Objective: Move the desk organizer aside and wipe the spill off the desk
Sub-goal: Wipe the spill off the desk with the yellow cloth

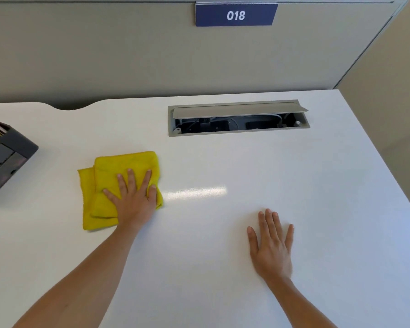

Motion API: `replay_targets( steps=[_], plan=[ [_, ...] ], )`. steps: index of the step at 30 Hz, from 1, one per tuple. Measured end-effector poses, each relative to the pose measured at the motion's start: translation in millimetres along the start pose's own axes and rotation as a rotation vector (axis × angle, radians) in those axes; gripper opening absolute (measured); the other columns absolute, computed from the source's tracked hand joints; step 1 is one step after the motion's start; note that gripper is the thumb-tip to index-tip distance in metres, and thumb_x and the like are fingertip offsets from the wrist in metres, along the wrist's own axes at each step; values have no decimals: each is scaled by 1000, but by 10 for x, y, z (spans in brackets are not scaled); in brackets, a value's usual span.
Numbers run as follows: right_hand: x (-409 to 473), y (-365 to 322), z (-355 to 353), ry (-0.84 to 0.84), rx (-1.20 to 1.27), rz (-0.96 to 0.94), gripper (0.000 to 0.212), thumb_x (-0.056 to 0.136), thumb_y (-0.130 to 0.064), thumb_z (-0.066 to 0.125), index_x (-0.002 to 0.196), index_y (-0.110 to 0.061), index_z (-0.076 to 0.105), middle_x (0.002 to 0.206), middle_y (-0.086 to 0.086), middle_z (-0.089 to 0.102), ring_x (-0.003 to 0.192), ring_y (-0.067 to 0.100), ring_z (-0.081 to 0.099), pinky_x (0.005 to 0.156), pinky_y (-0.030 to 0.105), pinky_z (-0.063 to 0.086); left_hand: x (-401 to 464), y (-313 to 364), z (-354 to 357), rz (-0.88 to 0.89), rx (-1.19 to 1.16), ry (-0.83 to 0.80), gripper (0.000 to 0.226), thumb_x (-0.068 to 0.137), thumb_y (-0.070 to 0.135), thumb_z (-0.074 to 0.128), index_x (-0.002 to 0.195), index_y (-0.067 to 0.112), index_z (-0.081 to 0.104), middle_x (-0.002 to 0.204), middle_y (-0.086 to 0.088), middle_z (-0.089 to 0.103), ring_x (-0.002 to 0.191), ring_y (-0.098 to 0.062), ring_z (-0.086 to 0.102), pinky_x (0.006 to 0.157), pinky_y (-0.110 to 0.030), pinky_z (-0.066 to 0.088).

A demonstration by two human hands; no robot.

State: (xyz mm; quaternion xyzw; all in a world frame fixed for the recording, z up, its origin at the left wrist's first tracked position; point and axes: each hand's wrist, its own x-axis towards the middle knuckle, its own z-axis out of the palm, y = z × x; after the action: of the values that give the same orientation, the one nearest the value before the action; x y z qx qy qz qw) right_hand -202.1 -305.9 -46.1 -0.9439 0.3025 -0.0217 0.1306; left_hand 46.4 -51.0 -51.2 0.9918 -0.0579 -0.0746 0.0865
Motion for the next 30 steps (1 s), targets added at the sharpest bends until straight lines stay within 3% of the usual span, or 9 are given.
replay_targets(
  steps=[5,10,20,26,30],
  plan=[
    [6,13,4,-18,-22,3,69,98,-58,12,153,-18,26,161,-2,22,149,8,5,121,49,-8,-324,377,91,251,35,19,58,93,58,16,150,45,18,163,-5,13,149,-37,4,108,-72,-8],
    [-1,-11,-39,-32,1,18,61,101,-51,25,153,-18,26,161,-1,23,149,8,6,121,49,-7,-604,595,271,399,58,91,54,95,57,29,148,46,25,161,-1,24,149,-34,12,110,-72,-2],
    [-1,4,-40,-41,5,7,60,101,-50,23,153,-20,24,161,-5,19,148,5,1,121,48,-7,-254,191,40,249,6,71,55,94,56,23,146,44,32,160,8,26,149,-25,17,115,-60,7],
    [-11,21,0,-8,26,2,52,103,-33,28,153,-18,25,160,-3,21,148,7,5,121,50,-4,225,252,-31,-41,-127,42,53,100,47,27,152,38,20,163,4,13,150,-25,4,119,-53,-2],
    [1,12,11,4,8,0,57,100,-38,17,152,-18,26,160,-2,23,149,9,8,121,49,-4,237,433,25,-2,-93,54,55,100,46,27,153,32,20,163,-2,13,150,-30,4,118,-55,-3]
  ],
)
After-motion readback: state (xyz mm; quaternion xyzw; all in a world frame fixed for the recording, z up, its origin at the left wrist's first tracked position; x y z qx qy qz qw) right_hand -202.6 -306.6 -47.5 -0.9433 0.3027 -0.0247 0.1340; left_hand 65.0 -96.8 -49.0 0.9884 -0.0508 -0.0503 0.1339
